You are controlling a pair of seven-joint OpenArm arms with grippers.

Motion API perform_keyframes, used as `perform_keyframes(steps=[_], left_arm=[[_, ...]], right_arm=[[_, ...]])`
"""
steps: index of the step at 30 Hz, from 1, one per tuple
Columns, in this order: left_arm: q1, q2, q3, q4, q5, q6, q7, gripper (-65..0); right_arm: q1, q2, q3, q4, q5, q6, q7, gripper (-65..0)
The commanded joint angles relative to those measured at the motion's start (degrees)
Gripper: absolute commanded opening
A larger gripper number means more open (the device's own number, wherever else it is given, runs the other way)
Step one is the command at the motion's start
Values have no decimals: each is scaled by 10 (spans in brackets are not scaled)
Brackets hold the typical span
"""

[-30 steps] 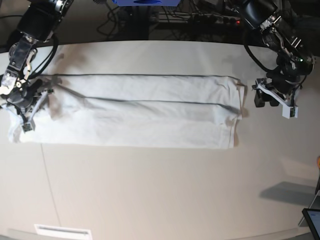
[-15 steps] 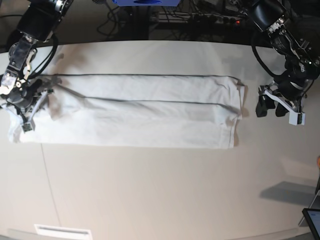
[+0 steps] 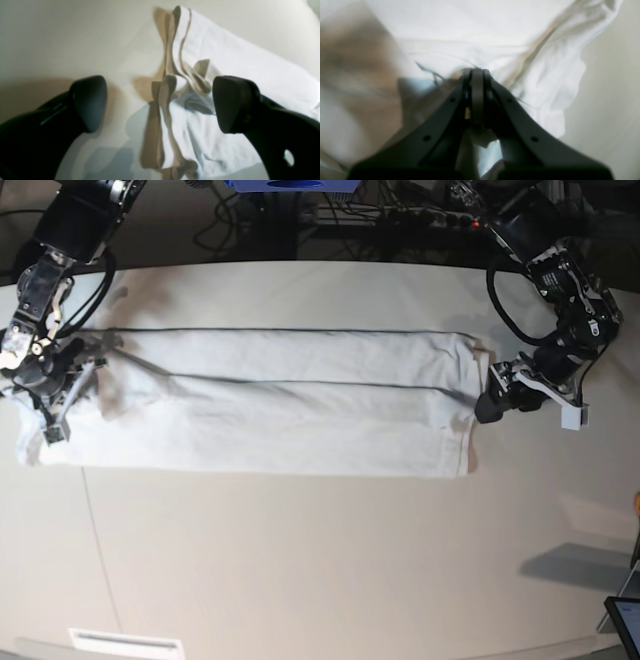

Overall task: Fold the T-shirt properly
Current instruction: 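Release and move the left gripper to the strip's end, grasp it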

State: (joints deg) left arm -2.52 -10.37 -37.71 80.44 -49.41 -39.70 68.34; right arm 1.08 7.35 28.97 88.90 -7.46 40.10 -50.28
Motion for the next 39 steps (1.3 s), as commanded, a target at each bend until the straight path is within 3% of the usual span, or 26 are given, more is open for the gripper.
perform_keyframes(steps=[1,10,23,25,28,30,32,39], left_arm=[[-8,-10,0,6,-14,-3,-10,0],[-24,-11,110,-38,12,-3,-12,0],[-18,-10,136,-38,11,-3,-12,0],[-18,-10,136,-39,11,-3,-12,-129],[-18,-10,136,-39,11,-3,-12,-410],[-18,-12,136,-39,11,-3,-12,-559],[-18,-12,136,-39,11,-3,-11,-610],[-17,-11,136,6,11,-3,-11,-650]], right_arm=[[7,8,0,12,-1,-1,3,-640],[7,6,0,12,-1,-1,3,-640],[7,4,0,11,-1,-1,3,-640],[7,4,0,11,-1,-1,3,-640],[7,4,0,11,-1,-1,2,-640],[7,4,0,11,-1,-1,2,-640],[7,4,0,11,-1,-1,2,-640],[7,3,0,11,-1,-1,0,-640]])
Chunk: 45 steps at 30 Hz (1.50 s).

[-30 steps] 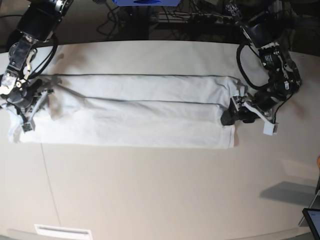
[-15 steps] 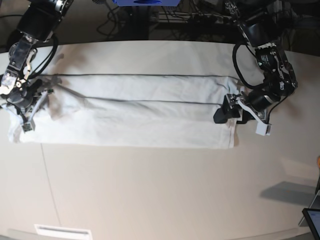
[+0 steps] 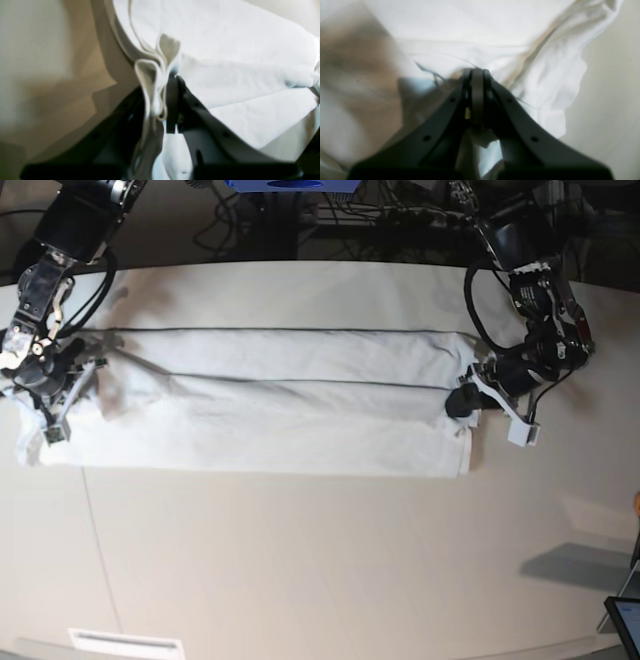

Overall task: Fold the T-shirt properly
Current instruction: 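Release and move the left gripper to the strip's end, grasp it, then lift the strip end with the left gripper and fold it toward the right gripper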

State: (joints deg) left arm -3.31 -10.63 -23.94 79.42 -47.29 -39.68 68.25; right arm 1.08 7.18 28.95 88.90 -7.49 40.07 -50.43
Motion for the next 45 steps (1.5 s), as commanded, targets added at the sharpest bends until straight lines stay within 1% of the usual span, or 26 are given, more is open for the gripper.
perform_keyframes(steps=[1,3,5,7,10,14,16,19,26,29,32,37,41,45], left_arm=[[-10,-8,-2,32,-10,-3,-9,-650],[-8,-8,-1,73,-10,-3,-8,-650],[2,-7,4,127,-12,30,-8,-650],[7,-4,32,177,-12,60,-7,-650],[14,-4,93,234,-14,78,-7,-650],[7,-1,178,244,-14,109,11,-650],[-4,11,217,243,-14,126,11,-650],[-13,29,253,243,-14,143,11,-650],[-31,88,325,241,-10,146,11,-650],[-32,112,344,237,-10,146,10,-650],[-39,131,357,206,-10,146,10,-650],[-55,136,384,135,-10,146,7,-650],[-56,143,388,123,-10,146,-26,-650],[-56,144,388,121,-10,146,-37,-650]], right_arm=[[7,5,0,11,0,-1,2,-640],[7,5,0,11,0,-1,1,-640],[5,5,0,10,0,-1,1,-640],[2,5,0,10,0,-1,3,-640],[1,5,0,10,0,-1,4,-640],[0,5,0,10,0,-1,4,-640],[0,5,0,10,0,-1,4,-640],[0,5,0,10,0,-1,4,-640],[0,5,0,10,0,-1,3,-640],[0,5,0,10,0,-1,2,-640],[0,5,0,10,0,-1,1,-640],[0,5,0,10,0,-1,1,-640],[0,5,0,10,0,-1,2,-640],[0,5,0,10,0,-1,1,-640]])
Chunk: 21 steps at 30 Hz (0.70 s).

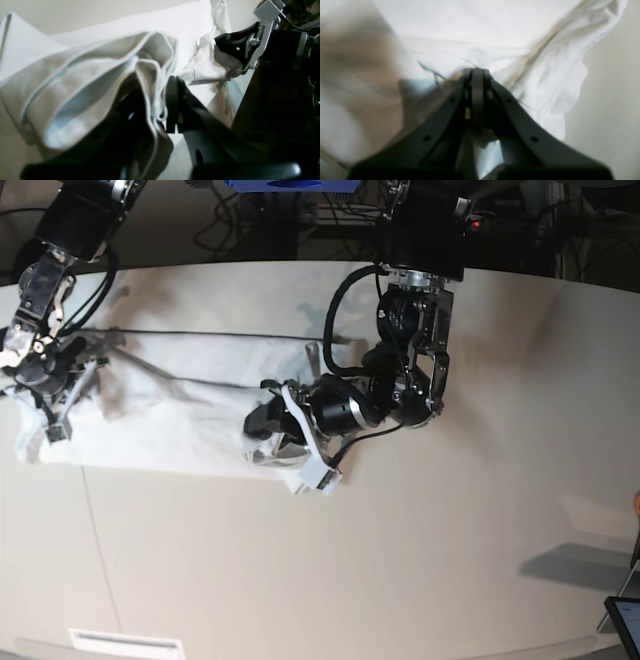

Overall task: Fold the T-shirt properly
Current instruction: 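Lift the strip end with the left gripper and fold it toward the right gripper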

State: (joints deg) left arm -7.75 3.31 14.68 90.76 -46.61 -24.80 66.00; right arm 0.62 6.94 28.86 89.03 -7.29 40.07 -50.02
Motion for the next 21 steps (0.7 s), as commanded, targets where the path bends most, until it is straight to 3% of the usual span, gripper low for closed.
perform_keyframes(steps=[1,11,21], left_arm=[[-12,5,1,8,-17,-3,-14,-650],[-40,45,2,-60,-17,-3,-14,-650],[-41,46,1,-61,-17,-3,-15,-650]], right_arm=[[5,8,1,9,-2,-1,-3,-640],[5,8,1,9,-2,-1,-3,-640],[5,8,1,9,-2,-1,-1,-640]])
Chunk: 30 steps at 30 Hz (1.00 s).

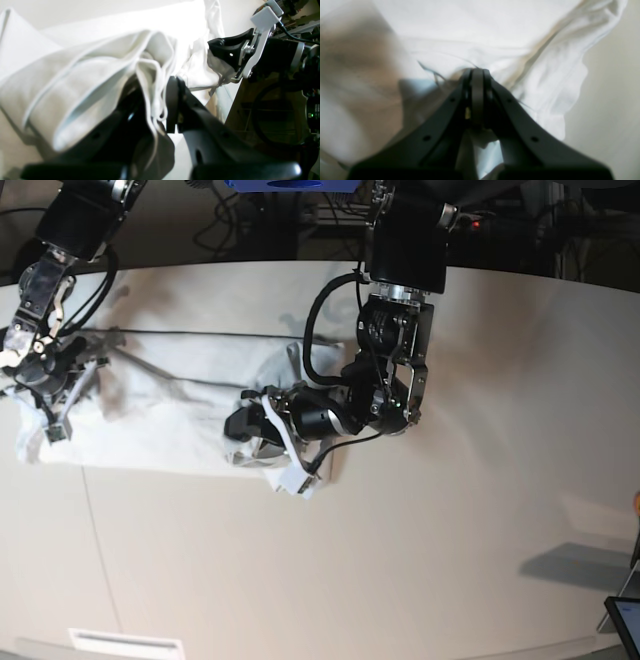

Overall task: Fold the T-shirt properly
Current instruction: 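Lift the strip end with the left gripper and fold it toward the right gripper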

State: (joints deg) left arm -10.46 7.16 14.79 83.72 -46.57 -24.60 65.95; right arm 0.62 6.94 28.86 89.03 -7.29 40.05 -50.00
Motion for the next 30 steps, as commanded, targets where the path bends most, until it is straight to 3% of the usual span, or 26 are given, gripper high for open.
perform_keyframes(steps=[1,4,8,12,16,21,26,28,30], left_arm=[[-14,9,0,10,-17,-5,-16,-650],[-17,18,1,9,-19,-5,-31,-571],[-16,18,1,10,-36,-8,-32,-376],[-16,18,1,10,-93,-8,-32,-297],[-18,18,1,10,-148,-16,-32,-296],[-50,18,37,9,-210,-124,-31,-299],[-66,18,40,15,-236,-129,-31,-304],[-67,-3,37,28,-235,-127,-34,-356],[-66,-34,37,67,-235,-109,-35,-511]], right_arm=[[5,8,1,9,-2,-1,-2,-640],[5,8,1,8,-2,-1,-2,-640],[4,8,1,8,-2,-1,-2,-640],[4,8,1,8,-2,-1,-2,-640],[4,8,1,8,-2,-1,-2,-640],[4,8,1,8,-2,-1,-2,-640],[4,8,1,7,-2,-1,-2,-640],[0,8,1,7,-2,-1,-2,-640],[-3,8,1,7,-2,-1,-2,-640]])
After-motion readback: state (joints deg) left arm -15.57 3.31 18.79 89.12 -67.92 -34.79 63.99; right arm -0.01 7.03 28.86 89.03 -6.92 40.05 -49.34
